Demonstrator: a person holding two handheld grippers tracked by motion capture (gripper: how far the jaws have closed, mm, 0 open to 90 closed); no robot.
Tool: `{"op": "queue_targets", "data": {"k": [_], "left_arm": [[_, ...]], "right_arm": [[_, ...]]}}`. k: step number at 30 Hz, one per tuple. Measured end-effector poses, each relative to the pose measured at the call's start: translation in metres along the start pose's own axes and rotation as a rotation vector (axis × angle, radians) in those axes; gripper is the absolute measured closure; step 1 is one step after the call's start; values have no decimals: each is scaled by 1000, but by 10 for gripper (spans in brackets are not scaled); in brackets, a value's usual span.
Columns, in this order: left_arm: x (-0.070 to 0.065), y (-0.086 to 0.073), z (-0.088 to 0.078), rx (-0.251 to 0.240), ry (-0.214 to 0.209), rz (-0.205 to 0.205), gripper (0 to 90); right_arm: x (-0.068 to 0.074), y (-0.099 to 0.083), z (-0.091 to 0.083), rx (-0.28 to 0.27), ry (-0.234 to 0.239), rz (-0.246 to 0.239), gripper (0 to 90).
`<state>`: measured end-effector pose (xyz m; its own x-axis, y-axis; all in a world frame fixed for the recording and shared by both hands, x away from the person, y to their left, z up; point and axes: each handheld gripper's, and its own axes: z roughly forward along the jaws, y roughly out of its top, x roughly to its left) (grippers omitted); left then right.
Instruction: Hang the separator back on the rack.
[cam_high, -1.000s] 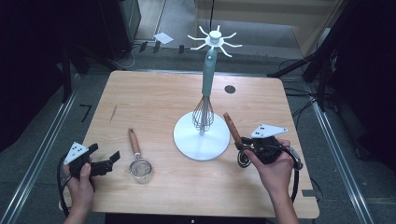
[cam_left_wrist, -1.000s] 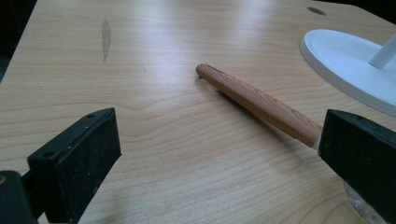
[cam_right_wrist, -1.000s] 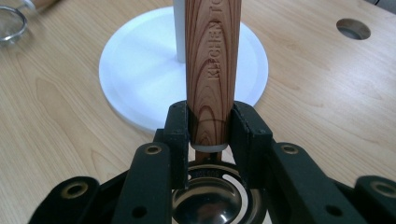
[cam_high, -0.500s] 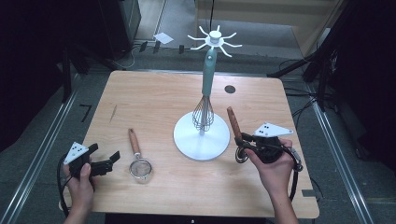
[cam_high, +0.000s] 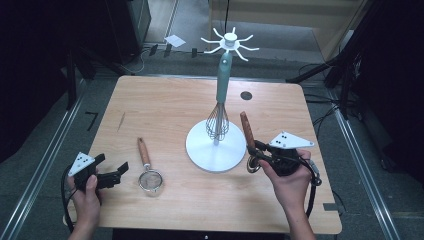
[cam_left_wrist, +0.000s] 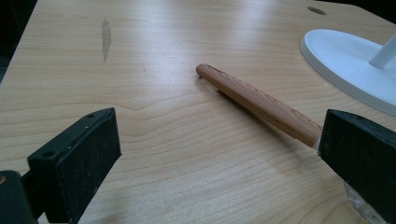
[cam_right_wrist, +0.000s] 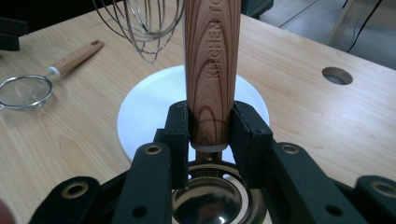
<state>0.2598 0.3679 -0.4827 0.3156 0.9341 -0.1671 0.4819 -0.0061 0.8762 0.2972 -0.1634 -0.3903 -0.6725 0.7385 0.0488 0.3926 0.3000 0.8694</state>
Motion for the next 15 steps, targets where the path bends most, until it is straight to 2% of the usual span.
{"op": "queue_targets", "data": {"k": [4,11,15], "left_arm": [[0,0,0,0,1,0,0],[0,0,0,-2,3,3,0],[0,0,-1,-2,3,3,0]], "right_arm": [[6,4,-2,-16,-24,-5,711],[9,11,-9,-52,-5,-9,710],[11,15,-13,-70,2,5,710]]}}
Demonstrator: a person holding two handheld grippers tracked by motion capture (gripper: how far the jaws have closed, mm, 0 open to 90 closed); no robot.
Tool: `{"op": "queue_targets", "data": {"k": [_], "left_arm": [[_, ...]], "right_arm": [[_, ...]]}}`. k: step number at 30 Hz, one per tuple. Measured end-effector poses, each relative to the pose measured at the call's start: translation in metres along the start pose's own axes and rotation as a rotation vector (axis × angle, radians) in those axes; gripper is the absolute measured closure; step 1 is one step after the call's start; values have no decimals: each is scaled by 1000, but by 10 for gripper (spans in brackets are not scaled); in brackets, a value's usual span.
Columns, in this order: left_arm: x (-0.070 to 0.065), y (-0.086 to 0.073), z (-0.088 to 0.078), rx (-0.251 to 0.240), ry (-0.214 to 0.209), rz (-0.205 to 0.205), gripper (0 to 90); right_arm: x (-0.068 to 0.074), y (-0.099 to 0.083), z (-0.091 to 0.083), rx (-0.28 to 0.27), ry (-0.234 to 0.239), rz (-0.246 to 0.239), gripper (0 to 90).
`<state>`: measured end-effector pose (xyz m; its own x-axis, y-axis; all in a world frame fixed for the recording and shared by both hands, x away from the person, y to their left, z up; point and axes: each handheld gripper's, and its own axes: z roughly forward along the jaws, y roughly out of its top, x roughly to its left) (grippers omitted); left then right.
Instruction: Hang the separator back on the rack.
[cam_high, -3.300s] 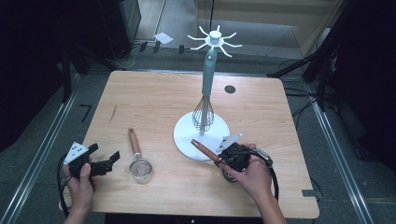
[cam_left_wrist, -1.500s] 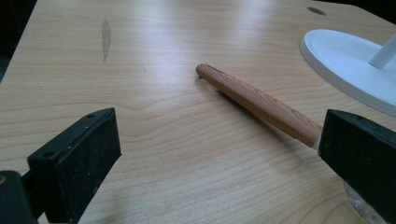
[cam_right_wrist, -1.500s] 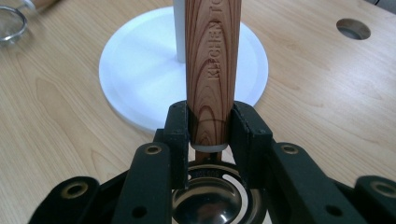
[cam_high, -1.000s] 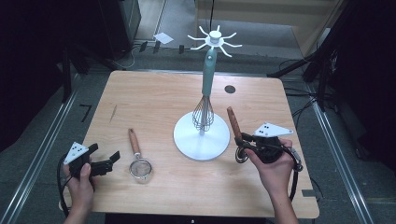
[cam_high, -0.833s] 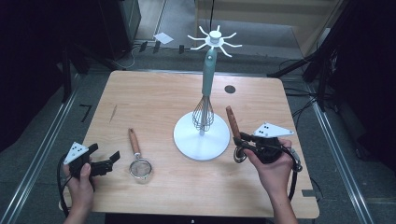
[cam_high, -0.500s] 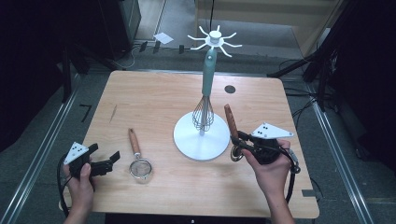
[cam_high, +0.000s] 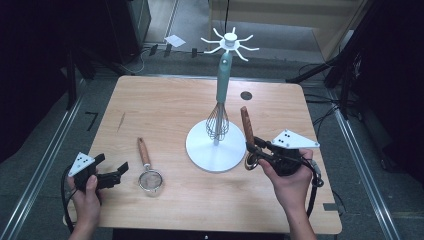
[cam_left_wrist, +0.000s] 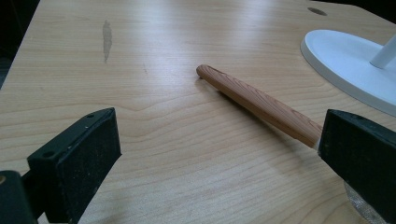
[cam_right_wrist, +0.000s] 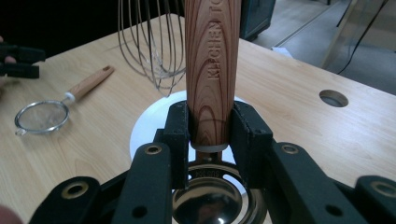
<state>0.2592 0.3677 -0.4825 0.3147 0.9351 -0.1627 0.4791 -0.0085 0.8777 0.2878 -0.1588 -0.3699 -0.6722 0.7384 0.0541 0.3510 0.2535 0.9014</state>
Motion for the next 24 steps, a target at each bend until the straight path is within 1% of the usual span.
{"op": "queue_targets", "data": {"k": [2,5,9,11,13,14,16,18,22,24], "left_arm": [[0,0,0,-2,0,0,0],[0,0,0,-3,0,-2,0],[0,0,0,-3,1,-1,0],[0,0,0,0,1,-2,0],[0,0,0,-1,1,-2,0],[0,0,0,-3,2,-3,0],[0,0,0,-3,2,-2,0],[0,0,0,1,3,-2,0],[0,0,0,-5,3,-8,0],[0,0,0,-4,2,-10,0]], "right_arm": [[1,3,-2,-10,-12,0,710],[3,8,-6,-35,5,-9,710],[6,15,-9,-58,15,-21,710],[7,18,-10,-65,20,-12,710],[7,22,-10,-68,13,-5,710],[7,24,-10,-68,7,-9,710],[8,28,-12,-75,14,-17,710],[9,30,-13,-82,4,-2,710],[8,36,-17,-98,3,0,710],[7,38,-19,-112,12,8,710]]}}
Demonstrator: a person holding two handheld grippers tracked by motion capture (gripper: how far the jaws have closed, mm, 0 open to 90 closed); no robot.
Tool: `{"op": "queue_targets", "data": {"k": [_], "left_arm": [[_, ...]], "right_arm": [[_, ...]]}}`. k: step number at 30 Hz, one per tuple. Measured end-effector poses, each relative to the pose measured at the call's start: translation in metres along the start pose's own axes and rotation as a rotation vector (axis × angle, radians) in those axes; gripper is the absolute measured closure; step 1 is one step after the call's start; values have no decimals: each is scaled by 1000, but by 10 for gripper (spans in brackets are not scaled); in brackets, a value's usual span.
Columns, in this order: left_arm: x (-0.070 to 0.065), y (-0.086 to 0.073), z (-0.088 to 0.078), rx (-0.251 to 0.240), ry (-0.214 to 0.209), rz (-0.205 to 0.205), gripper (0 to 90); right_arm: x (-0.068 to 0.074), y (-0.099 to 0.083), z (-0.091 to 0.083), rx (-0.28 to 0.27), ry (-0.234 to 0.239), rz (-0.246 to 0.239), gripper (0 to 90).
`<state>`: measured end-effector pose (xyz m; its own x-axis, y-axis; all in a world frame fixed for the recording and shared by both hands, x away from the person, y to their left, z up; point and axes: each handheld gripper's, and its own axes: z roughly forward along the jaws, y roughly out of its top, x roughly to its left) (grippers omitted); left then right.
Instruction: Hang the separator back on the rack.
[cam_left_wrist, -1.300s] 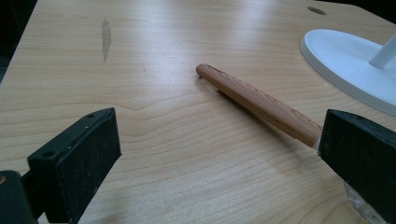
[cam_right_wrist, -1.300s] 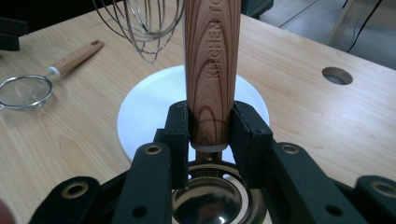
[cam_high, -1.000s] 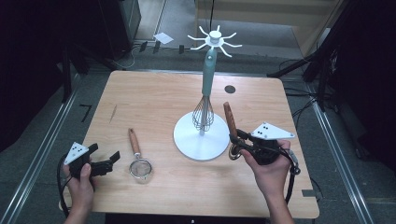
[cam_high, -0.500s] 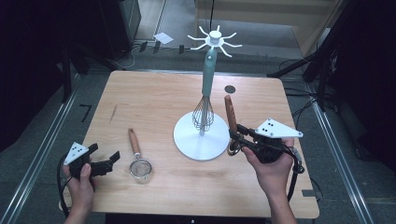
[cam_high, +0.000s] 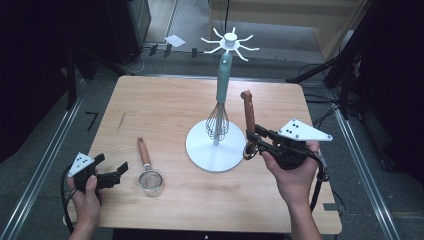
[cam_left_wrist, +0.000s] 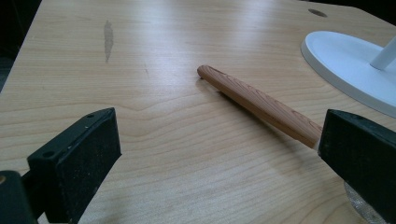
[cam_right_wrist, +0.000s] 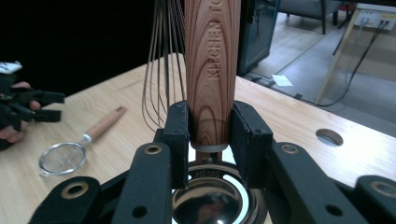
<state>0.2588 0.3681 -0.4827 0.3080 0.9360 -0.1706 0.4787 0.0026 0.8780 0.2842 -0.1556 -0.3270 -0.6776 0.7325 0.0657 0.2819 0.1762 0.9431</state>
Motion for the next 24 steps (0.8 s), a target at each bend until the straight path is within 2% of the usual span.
{"op": "queue_targets", "data": {"k": [4,9,24], "left_arm": [[0,0,0,-3,1,3,0],[0,0,0,1,2,9,0],[0,0,0,-5,2,4,0]], "right_arm": [[-2,4,-2,-18,-1,3,710],[-2,8,-3,-50,3,34,710],[4,21,-2,-116,-8,37,710]]}}
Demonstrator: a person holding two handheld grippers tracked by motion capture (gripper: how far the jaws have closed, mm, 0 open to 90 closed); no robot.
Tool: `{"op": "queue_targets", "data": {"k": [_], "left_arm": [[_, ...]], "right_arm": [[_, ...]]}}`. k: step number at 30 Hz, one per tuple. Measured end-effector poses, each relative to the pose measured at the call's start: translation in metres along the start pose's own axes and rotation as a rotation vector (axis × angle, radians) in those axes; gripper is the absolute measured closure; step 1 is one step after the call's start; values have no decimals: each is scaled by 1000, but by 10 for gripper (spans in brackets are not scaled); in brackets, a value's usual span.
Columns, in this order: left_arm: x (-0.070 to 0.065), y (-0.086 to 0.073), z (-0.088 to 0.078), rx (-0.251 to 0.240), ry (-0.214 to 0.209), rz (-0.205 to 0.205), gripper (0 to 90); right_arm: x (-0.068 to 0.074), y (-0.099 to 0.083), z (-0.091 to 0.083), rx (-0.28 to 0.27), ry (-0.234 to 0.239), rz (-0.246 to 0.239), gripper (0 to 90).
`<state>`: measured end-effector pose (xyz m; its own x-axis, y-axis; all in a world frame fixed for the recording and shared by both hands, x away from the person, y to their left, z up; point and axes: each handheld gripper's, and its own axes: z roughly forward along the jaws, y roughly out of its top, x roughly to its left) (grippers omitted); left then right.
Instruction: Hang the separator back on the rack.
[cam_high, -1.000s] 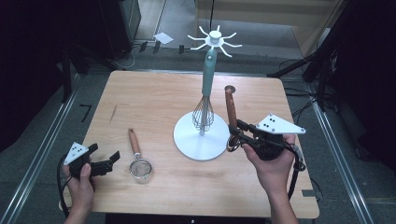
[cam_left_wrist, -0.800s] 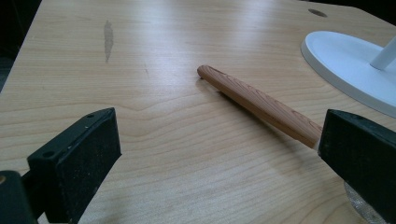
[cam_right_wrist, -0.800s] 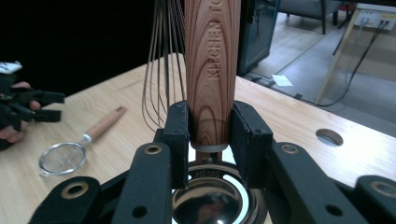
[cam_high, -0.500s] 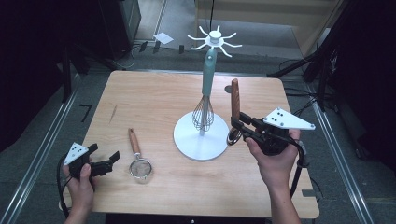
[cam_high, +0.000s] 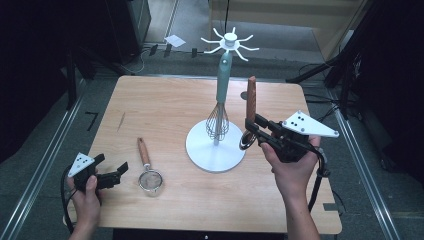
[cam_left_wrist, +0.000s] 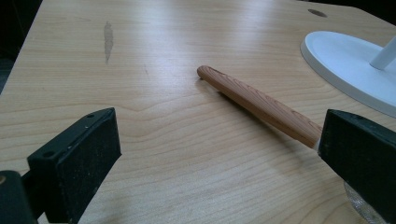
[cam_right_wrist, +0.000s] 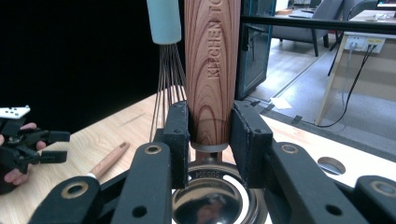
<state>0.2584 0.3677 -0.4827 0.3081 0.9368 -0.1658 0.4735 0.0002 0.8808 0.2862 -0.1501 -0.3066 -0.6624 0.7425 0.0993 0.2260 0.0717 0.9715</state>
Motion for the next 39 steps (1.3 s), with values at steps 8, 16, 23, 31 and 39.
{"op": "queue_targets", "data": {"k": [8,16,23,31,39], "left_arm": [[0,0,0,2,1,3,0],[-1,0,0,4,5,6,0],[0,0,0,0,11,0,0],[0,0,0,-1,10,-2,0],[0,0,0,0,9,-3,0]], "right_arm": [[1,6,2,-17,-14,1,710],[-1,9,2,-43,0,24,710],[1,15,2,-58,4,22,710],[4,25,5,-74,6,12,710],[4,30,6,-87,5,15,710]]}}
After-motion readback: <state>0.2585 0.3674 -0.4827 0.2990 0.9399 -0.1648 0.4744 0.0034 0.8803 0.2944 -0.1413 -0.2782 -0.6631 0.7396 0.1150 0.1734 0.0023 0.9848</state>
